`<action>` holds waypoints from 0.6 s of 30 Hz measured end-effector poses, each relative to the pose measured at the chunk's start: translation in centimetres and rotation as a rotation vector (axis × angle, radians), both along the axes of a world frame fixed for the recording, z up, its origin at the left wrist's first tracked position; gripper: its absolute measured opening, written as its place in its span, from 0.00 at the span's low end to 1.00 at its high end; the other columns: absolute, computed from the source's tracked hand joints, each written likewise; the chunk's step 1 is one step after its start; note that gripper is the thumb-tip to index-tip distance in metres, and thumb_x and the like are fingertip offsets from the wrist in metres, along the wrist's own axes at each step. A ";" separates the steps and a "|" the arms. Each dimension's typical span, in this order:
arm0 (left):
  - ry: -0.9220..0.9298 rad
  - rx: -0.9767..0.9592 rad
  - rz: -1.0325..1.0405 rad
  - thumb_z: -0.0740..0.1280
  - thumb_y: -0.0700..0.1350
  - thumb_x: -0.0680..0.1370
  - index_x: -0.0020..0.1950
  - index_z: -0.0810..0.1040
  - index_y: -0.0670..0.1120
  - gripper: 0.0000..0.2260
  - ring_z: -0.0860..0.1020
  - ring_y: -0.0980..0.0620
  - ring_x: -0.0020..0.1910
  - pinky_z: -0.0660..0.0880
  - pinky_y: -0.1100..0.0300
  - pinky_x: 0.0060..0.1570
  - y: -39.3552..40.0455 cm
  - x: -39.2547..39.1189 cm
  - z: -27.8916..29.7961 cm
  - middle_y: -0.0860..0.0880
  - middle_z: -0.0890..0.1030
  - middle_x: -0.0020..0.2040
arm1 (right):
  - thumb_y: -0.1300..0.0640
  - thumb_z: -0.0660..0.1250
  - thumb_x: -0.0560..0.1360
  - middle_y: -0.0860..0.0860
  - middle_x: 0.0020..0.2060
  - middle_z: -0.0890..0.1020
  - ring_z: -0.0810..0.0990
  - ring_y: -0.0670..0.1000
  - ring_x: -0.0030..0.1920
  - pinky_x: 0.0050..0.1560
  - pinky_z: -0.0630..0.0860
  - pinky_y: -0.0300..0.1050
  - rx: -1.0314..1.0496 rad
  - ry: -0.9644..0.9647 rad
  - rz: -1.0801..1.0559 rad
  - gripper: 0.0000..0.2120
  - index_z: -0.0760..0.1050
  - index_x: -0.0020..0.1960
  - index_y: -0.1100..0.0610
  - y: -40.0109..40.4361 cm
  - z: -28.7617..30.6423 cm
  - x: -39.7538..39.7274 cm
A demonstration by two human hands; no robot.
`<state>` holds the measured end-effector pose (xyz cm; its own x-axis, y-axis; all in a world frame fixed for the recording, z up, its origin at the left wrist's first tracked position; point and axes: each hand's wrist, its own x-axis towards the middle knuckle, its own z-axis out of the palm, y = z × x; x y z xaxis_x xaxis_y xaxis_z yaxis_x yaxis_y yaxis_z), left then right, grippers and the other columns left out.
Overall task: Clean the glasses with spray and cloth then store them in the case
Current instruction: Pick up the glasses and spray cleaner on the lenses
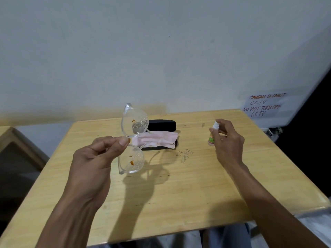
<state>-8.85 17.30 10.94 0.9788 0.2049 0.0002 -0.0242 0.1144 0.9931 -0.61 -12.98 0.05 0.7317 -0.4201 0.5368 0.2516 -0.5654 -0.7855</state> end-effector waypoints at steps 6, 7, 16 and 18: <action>0.013 -0.040 -0.010 0.71 0.44 0.68 0.44 0.82 0.42 0.08 0.79 0.64 0.39 0.69 0.67 0.44 0.2 -0.2 0.4 0.47 0.80 0.51 | 0.60 0.71 0.78 0.52 0.45 0.82 0.81 0.40 0.44 0.35 0.72 0.21 0.009 -0.005 -0.032 0.11 0.78 0.60 0.55 -0.1 0.1 -0.2; 0.014 -0.043 -0.010 0.71 0.44 0.68 0.44 0.82 0.42 0.08 0.79 0.64 0.39 0.69 0.67 0.44 0.3 -0.2 0.4 0.46 0.80 0.51 | 0.60 0.71 0.78 0.52 0.45 0.82 0.80 0.37 0.44 0.35 0.71 0.21 0.010 -0.005 -0.036 0.11 0.78 0.59 0.55 -0.1 0.2 -0.2; 0.019 -0.073 -0.008 0.71 0.43 0.68 0.43 0.82 0.42 0.07 0.80 0.63 0.39 0.69 0.64 0.46 0.4 -0.2 0.4 0.45 0.81 0.51 | 0.57 0.74 0.75 0.56 0.56 0.81 0.78 0.55 0.54 0.50 0.70 0.26 -0.224 -0.040 -0.140 0.16 0.78 0.61 0.57 -0.1 0.6 -0.3; 0.015 -0.072 0.002 0.71 0.43 0.67 0.44 0.82 0.41 0.09 0.80 0.62 0.40 0.69 0.64 0.46 0.5 -0.1 0.3 0.45 0.81 0.51 | 0.57 0.75 0.75 0.56 0.52 0.80 0.77 0.56 0.52 0.52 0.74 0.44 -0.344 -0.150 -0.188 0.15 0.79 0.60 0.57 0.8 1.2 -0.5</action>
